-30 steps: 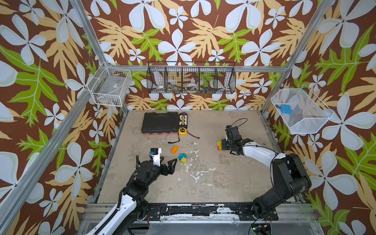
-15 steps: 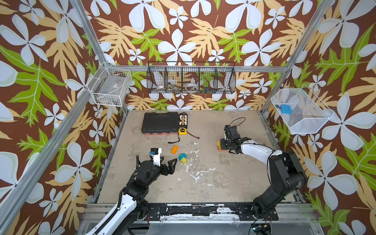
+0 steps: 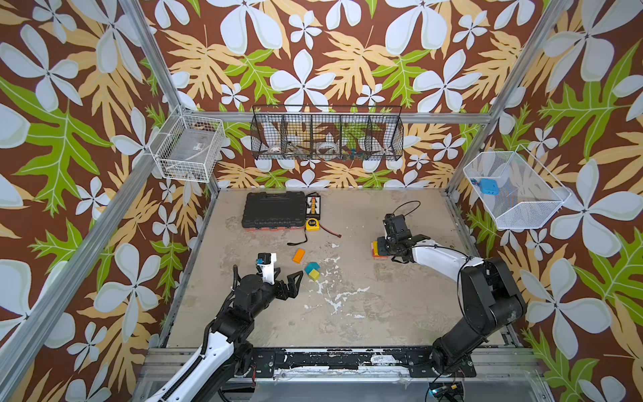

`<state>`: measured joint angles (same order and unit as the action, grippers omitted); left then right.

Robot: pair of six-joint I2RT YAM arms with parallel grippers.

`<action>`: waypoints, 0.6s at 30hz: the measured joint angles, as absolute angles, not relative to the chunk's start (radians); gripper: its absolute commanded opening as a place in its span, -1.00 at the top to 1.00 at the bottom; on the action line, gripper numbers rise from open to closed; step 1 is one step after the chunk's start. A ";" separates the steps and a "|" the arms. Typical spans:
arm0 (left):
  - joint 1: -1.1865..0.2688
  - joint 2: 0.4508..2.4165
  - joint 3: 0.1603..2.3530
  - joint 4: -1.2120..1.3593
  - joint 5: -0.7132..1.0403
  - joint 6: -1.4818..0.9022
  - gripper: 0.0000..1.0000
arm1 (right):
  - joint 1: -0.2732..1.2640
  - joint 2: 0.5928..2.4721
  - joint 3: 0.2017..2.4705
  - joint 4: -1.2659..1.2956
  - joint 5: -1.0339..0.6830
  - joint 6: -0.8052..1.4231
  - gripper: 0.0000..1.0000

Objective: Build the wood block tower
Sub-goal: 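Set the lime-yellow cube on the tower and open the right gripper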

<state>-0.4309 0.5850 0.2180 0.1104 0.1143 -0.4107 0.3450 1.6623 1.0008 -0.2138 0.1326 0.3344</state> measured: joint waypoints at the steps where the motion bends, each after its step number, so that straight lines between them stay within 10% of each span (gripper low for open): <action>1: -0.431 0.587 0.218 0.110 0.114 -0.411 -1.00 | 0.345 1.662 1.001 -0.214 0.133 0.334 0.87; 18: -0.431 0.589 0.218 0.111 0.114 -0.411 -1.00 | 0.333 1.684 1.019 -0.218 0.131 0.336 0.77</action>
<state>-0.4309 0.5888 0.2180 0.1108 0.1143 -0.4107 0.3328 1.6844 1.0195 -0.2180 0.1314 0.3355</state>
